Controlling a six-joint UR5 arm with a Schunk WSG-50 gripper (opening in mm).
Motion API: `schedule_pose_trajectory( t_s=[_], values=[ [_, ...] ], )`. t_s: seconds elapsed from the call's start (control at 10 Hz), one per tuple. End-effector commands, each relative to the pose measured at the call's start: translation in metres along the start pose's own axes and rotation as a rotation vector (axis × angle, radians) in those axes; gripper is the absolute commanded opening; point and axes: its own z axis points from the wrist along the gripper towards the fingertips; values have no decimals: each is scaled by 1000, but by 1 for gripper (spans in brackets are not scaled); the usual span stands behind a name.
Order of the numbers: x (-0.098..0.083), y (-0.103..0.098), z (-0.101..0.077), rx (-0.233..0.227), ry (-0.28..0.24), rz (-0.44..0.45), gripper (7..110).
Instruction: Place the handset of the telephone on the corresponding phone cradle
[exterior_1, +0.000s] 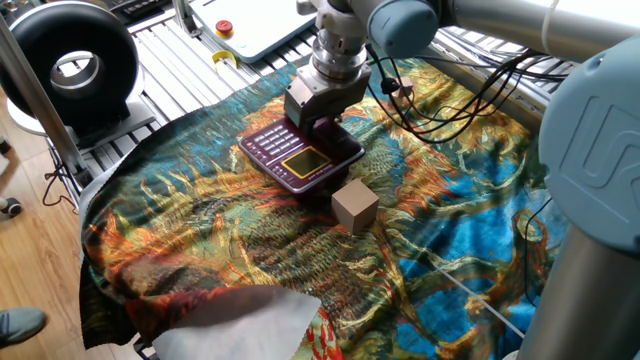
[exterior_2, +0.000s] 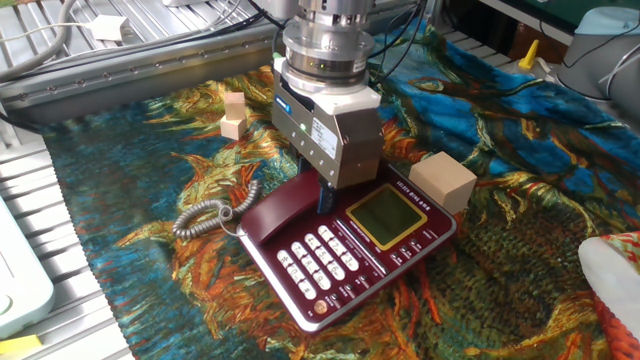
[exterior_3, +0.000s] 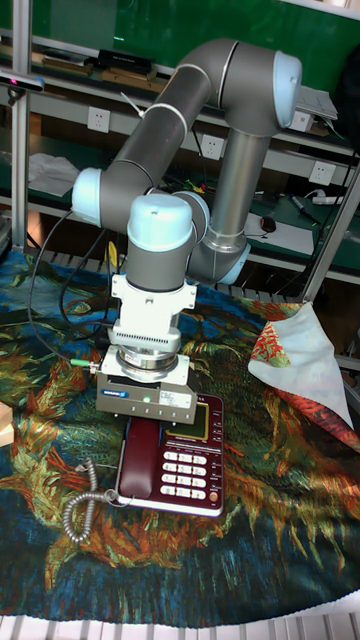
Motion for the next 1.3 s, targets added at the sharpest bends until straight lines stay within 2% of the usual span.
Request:
schedule_pose_trajectory(
  t_s=[0.0, 0.2, 0.3, 0.7, 1.1, 1.2],
  values=[
    [-1, 5, -2, -26, -2, 9, 66],
    [-2, 6, 0, -34, -6, -7, 66],
    [-2, 6, 0, -32, -8, -9, 88],
    [-3, 3, -6, -19, -12, -24, 88],
    [-5, -5, -40, -1, -4, -43, 88],
    [-6, -9, -50, 3, -5, -39, 66]
  ],
)
